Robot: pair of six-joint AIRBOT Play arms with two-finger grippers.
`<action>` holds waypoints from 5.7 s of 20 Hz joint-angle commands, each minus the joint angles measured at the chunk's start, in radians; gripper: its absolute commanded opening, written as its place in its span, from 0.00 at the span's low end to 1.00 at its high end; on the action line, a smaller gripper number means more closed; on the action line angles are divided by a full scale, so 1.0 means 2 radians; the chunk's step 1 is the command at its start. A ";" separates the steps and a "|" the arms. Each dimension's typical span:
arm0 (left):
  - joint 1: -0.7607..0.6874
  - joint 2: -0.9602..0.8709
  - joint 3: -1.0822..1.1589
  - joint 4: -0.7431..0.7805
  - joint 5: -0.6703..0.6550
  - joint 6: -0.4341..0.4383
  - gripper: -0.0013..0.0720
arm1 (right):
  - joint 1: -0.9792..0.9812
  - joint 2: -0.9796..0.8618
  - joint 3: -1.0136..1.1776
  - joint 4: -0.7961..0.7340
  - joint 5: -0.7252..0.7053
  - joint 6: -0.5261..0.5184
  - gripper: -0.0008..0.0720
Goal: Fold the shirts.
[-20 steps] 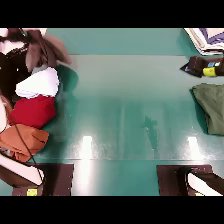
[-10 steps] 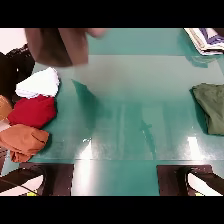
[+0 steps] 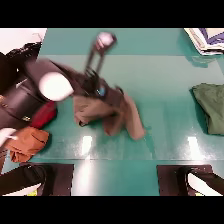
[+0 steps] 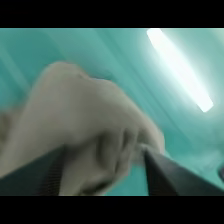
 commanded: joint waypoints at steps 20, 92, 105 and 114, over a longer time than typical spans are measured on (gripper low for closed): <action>0.396 -0.079 -0.191 -0.166 -0.011 0.192 0.76 | 0.000 0.000 0.000 0.000 0.039 0.000 0.04; 0.396 -0.080 0.110 -0.134 -0.114 0.175 0.05 | -0.119 -0.124 -0.128 -0.065 0.185 -0.018 0.03; 0.396 -0.245 0.121 -0.141 0.089 0.175 0.64 | -0.083 -0.359 0.032 -0.026 0.060 0.012 0.45; 0.471 -0.226 0.183 -0.137 -0.232 0.164 0.76 | -0.084 -0.262 -0.037 -0.029 0.151 -0.022 0.51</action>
